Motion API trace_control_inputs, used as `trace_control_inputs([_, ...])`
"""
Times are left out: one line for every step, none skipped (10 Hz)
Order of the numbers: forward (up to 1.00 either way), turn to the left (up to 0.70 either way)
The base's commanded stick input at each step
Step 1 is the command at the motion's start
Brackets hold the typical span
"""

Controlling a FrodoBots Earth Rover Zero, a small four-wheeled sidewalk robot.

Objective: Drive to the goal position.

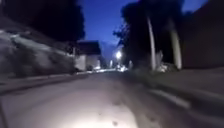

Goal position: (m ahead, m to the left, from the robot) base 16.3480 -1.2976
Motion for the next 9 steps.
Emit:
trace_control_inputs([0.85, 0.01])
trace_control_inputs([0.85, -0.03])
trace_control_inputs([0.85, -0.18])
trace_control_inputs([0.85, -0.33])
trace_control_inputs([0.85, -0.33])
trace_control_inputs([0.85, -0.27])
trace_control_inputs([0.85, 0.01])
trace_control_inputs([0.85, 0.01])
trace_control_inputs([0.85, 0.01])
